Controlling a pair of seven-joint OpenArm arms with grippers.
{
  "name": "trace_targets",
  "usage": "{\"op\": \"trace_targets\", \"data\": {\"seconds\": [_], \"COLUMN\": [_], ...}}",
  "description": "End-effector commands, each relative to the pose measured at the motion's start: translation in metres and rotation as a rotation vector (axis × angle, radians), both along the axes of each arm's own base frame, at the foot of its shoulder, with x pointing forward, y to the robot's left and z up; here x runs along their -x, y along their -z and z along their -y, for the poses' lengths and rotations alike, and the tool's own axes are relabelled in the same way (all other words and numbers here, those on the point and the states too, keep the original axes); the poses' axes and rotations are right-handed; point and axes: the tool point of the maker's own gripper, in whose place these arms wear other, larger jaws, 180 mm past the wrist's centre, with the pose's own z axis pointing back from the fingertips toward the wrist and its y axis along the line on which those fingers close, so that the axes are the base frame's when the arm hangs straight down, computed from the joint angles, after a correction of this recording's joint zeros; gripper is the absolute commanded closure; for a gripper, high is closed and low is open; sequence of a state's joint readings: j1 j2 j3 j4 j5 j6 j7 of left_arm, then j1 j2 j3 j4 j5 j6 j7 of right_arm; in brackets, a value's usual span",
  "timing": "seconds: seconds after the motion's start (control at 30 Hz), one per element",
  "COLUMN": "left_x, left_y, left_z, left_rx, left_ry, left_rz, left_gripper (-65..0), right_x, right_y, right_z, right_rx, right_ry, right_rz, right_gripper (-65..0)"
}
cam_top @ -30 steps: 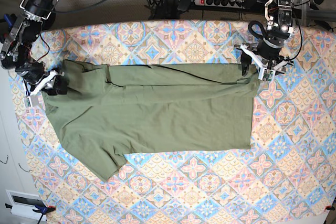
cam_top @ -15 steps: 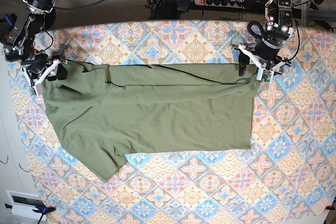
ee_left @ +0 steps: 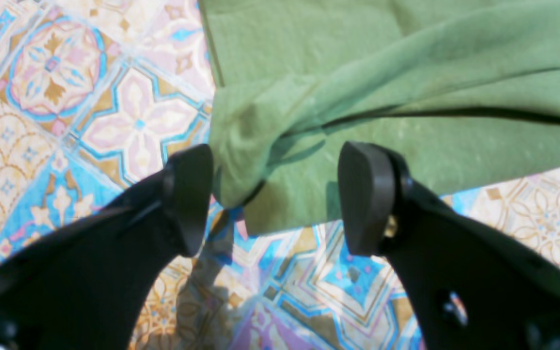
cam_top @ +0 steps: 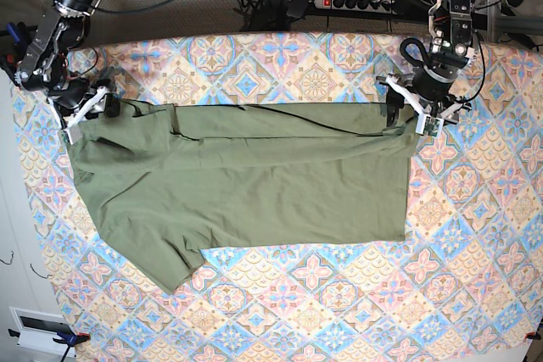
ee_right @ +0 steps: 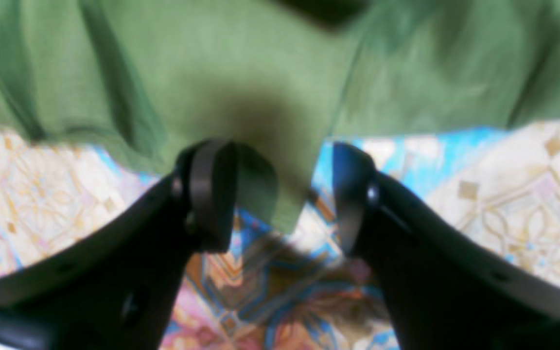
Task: Layout the t-shirt on the table in an organized manner, then fold the t-shirt properly
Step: 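Hold the shirt edge with both grippers, keeping it stretched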
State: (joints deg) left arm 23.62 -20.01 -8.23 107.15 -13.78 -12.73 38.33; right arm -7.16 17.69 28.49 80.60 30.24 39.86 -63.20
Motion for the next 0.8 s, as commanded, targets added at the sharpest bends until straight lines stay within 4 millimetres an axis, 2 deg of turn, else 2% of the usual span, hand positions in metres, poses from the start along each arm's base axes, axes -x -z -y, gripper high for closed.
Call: {"op": "trace_targets", "data": {"seconds": [0.0,0.07,0.13,0.2,0.3,0.33,0.43,0.5,0.63,0.77], "left_x": [-0.008,-0.008,-0.008,-0.008,-0.008,-0.008,-0.008,-0.008,-0.008,-0.008], "left_y": [-0.014,-0.014,-0.014,-0.014,-0.014,-0.014,-0.014,-0.014,-0.014,-0.013], "left_z": [-0.001,-0.001,-0.001,-0.002,-0.002,-0.002,-0.002,-0.002,-0.002,-0.002], "left_rx": [-0.002,-0.003,-0.003,-0.004,-0.004,-0.004,-0.003,-0.003,-0.003,-0.003], "left_ry": [0.008,0.01,0.01,0.008,0.008,0.008,0.008,0.008,0.008,0.008], "left_rz": [0.05,0.05,0.05,0.05,0.05,0.05,0.052,0.052,0.052,0.05], "left_gripper": [-40.2,-40.2,-40.2,-40.2,-40.2,-40.2,-40.2,-40.2,-40.2,-40.2], "right_x": [-0.001,0.004,0.006,0.005,-0.002,-0.007,-0.017,-0.019,-0.029,-0.032], "right_y": [-0.002,0.006,0.008,0.007,-0.001,-0.007,-0.024,-0.037,-0.068,-0.075], "right_z": [0.008,0.007,0.007,0.007,0.0,-0.006,-0.013,-0.008,0.003,0.003], "right_rx": [0.017,0.0,-0.004,-0.004,-0.063,-0.105,-0.219,-0.257,-0.219,-0.204], "right_ry": [-0.001,0.008,0.011,0.012,0.019,0.024,0.053,0.087,0.089,0.081], "right_rz": [-0.007,-0.03,-0.037,-0.035,0.014,0.045,0.133,0.188,0.286,0.305], "right_gripper": [-31.4,-31.2,-28.1,-20.3,-4.7,-3.0,-3.3,-3.3,-3.3,-3.3]}}
